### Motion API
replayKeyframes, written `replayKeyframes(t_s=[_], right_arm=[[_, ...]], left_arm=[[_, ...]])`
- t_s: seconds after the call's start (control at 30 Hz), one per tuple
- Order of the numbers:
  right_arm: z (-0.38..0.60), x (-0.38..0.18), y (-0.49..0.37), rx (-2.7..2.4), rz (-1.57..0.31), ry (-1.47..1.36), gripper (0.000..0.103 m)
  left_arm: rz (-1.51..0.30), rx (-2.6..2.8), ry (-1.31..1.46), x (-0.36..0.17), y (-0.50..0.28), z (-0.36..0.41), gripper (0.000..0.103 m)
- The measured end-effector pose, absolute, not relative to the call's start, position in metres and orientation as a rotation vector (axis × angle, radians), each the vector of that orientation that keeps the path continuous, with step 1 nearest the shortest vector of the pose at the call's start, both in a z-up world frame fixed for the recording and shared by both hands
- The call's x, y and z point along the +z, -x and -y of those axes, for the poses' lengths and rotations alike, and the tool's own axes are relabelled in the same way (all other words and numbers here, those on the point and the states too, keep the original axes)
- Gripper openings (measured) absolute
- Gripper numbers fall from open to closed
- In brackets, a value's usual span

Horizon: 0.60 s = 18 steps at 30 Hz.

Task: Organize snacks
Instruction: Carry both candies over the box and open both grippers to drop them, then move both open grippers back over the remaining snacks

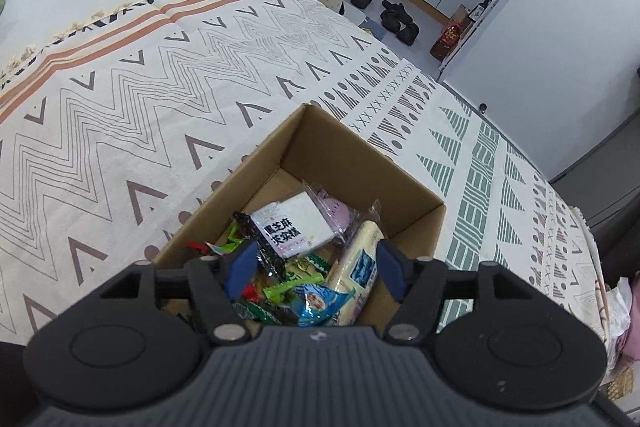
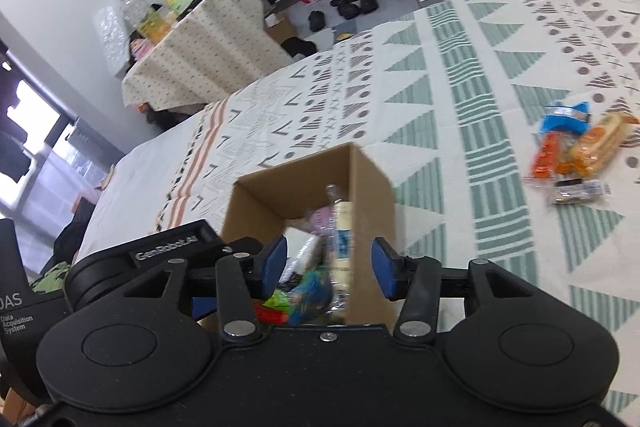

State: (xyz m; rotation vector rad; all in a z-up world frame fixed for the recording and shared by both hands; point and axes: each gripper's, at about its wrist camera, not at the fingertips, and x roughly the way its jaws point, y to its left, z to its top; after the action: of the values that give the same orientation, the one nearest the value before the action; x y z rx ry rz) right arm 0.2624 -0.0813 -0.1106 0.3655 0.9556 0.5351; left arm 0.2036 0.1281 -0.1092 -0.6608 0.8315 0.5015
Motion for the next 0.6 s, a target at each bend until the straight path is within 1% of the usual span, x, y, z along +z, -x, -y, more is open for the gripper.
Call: replayKeyframes(t_s=[0.1,0.17,0.2,0.23,0.3,0.37,0.5,0.6], right_arm=[[0.098,-0.112,-0.261,0.501,-0.954,-0.372,0.048],[0.109,-0.112,-0.261,0.479,-0.952,-0.373,0.050],[0.115,-0.112,-0.260,0.466,-0.949,-0.372,0.053],[0.120,-0.112,-0.260,0.447,-0.944,-0.367,0.058],[0.131,-0.112,-0.258,0.412,-0.933,-0.354,0.063],[0.142,-0.112,-0.257,0.392,-0.926,-0.354,0.065],[0.165,-0.113,-0.255,0.341,-0.909,-0.348,0.075],[0.182,-0.113,-0.254,0.323,-0.894,-0.355,0.079]], left_arm=[[-0.839,0.487,0.631,-0.108,-0.207,-0.118,0.070],[-0.844,0.479,0.621,-0.108,-0.208,-0.110,0.074],[-0.844,0.479,0.615,-0.108,-0.208,-0.106,0.075],[-0.844,0.478,0.607,-0.108,-0.209,-0.102,0.077],[-0.846,0.470,0.590,-0.107,-0.211,-0.094,0.080],[-0.845,0.459,0.583,-0.106,-0.212,-0.088,0.084],[-0.837,0.441,0.555,-0.103,-0.213,-0.075,0.088],[-0.829,0.421,0.535,-0.101,-0.214,-0.065,0.091]])
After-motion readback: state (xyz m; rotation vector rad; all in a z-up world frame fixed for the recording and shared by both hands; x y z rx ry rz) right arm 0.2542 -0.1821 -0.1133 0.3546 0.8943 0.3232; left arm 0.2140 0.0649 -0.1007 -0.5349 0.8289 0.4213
